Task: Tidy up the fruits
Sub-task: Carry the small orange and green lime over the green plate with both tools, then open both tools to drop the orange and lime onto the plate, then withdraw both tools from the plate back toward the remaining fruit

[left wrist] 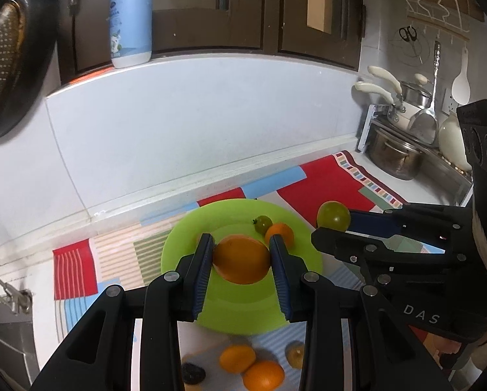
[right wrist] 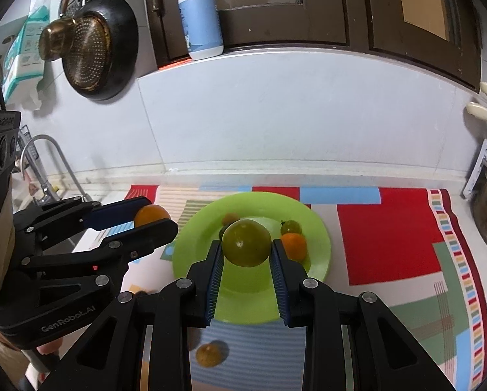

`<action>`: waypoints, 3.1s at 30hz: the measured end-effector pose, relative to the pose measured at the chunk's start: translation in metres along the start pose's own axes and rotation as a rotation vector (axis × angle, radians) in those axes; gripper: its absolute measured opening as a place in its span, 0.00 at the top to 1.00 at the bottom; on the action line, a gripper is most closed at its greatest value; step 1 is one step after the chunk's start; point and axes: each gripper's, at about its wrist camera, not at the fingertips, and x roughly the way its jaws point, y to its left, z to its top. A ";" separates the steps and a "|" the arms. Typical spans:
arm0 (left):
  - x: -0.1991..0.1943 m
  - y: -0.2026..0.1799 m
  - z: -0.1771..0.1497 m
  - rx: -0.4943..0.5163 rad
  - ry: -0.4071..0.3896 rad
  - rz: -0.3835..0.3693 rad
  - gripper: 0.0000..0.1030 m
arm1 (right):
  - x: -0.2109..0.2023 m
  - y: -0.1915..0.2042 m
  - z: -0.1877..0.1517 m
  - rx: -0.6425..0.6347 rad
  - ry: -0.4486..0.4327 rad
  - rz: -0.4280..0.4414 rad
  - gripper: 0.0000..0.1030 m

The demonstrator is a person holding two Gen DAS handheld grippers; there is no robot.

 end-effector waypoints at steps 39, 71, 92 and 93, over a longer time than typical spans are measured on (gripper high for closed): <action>0.118 0.034 0.017 0.030 0.106 -0.069 0.60 | 0.111 -0.037 0.012 0.054 0.122 -0.006 0.67; -0.034 0.021 0.004 -0.048 -0.084 0.175 0.09 | 0.004 -0.006 0.001 0.046 -0.028 -0.030 0.54; -0.115 0.016 -0.054 -0.101 -0.110 0.299 0.00 | -0.062 0.037 -0.043 0.062 -0.046 -0.048 0.47; -0.117 0.016 -0.058 -0.100 -0.104 0.305 0.00 | -0.065 0.039 -0.046 0.062 -0.044 -0.052 0.48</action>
